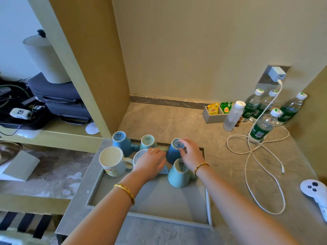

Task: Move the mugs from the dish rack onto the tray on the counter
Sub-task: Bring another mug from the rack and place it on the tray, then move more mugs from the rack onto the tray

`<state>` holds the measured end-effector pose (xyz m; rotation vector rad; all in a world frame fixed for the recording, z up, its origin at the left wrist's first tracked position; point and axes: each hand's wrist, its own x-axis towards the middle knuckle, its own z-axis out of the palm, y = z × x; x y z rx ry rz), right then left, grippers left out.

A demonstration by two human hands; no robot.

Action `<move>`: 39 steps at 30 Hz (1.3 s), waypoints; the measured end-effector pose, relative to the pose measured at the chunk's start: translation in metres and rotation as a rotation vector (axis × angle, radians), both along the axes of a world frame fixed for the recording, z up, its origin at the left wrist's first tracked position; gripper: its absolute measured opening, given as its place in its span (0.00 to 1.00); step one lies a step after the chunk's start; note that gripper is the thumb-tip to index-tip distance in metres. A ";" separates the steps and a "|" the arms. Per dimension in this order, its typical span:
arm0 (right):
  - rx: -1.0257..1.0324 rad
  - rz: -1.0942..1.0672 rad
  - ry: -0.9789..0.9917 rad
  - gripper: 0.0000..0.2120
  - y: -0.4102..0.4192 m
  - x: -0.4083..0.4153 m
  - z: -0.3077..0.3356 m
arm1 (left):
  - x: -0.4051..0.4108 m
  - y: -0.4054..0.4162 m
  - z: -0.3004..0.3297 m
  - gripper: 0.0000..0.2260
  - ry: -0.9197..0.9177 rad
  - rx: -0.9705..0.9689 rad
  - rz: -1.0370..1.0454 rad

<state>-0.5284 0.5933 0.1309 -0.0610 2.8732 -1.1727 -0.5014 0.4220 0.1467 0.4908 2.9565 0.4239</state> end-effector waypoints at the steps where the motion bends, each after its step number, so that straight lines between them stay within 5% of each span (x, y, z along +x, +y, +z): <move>1: -0.005 -0.029 0.050 0.15 -0.005 0.002 0.001 | 0.001 -0.005 0.003 0.15 0.015 0.052 0.047; 9: -0.022 0.147 0.351 0.13 -0.103 0.023 0.034 | 0.026 -0.082 0.026 0.11 0.134 0.373 0.400; 20: -0.044 0.626 0.174 0.14 -0.339 0.113 0.008 | 0.156 -0.300 -0.003 0.12 0.000 0.448 0.915; 39: 0.247 1.015 -0.278 0.16 -0.593 0.251 -0.087 | 0.346 -0.537 -0.105 0.15 -0.313 0.503 1.300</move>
